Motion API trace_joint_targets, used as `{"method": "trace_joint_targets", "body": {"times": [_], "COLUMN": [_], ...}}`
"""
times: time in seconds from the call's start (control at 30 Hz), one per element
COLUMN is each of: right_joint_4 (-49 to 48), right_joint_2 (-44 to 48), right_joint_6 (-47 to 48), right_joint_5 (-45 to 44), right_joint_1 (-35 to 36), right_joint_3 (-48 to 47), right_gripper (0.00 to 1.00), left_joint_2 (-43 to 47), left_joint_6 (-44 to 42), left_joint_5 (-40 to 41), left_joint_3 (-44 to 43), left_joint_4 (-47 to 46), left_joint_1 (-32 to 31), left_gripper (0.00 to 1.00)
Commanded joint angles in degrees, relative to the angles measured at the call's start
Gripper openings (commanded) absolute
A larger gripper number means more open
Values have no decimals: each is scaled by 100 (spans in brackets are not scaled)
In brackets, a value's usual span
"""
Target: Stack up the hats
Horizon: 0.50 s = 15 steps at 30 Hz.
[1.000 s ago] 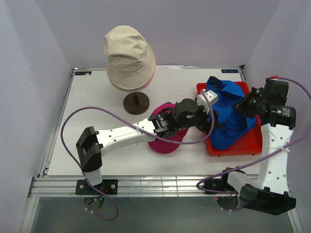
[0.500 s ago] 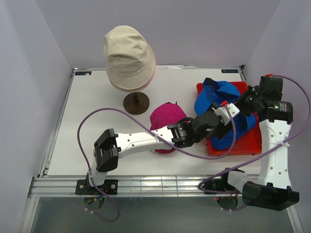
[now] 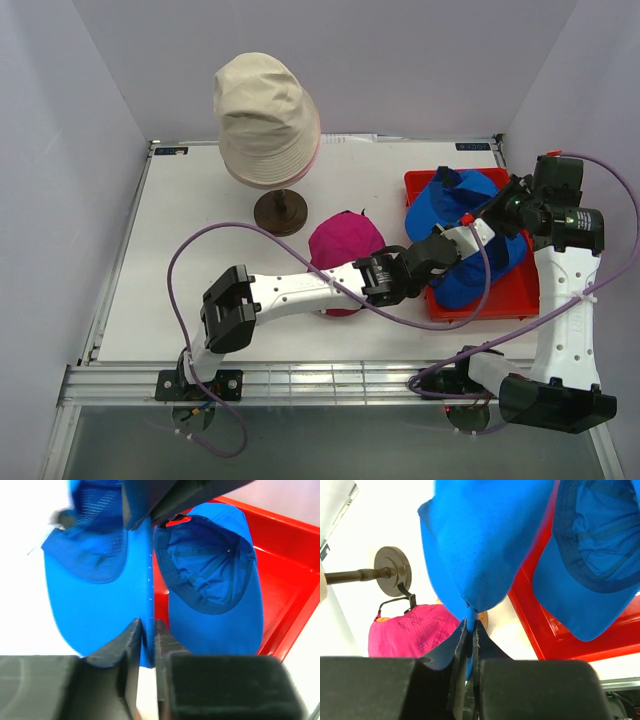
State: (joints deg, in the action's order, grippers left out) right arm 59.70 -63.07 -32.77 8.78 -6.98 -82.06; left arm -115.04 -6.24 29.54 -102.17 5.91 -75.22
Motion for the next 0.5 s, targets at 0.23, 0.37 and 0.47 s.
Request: {"method": "trace_joint_targets", "body": {"times": [0.23,0.37,0.47], "right_joint_4": [-178,-239,-284], "right_joint_2": [163,172,163], "right_joint_6": [34,61,69], "right_joint_5": [186,247,247], "right_joint_1": [30,30,30], "right_joint_3": [-38,-47,-222], "right_gripper": [8,23,40], "left_joint_2": [184,333,351], "left_joint_6": [-229,-106,87], "left_joint_5": [166,-254,-475], "left_joint_3": [-260,-268,-461], "left_joint_4": [-99,6,225], "left_joint_1": [-28,-36,-28], "left_gripper": [0,0,0]}}
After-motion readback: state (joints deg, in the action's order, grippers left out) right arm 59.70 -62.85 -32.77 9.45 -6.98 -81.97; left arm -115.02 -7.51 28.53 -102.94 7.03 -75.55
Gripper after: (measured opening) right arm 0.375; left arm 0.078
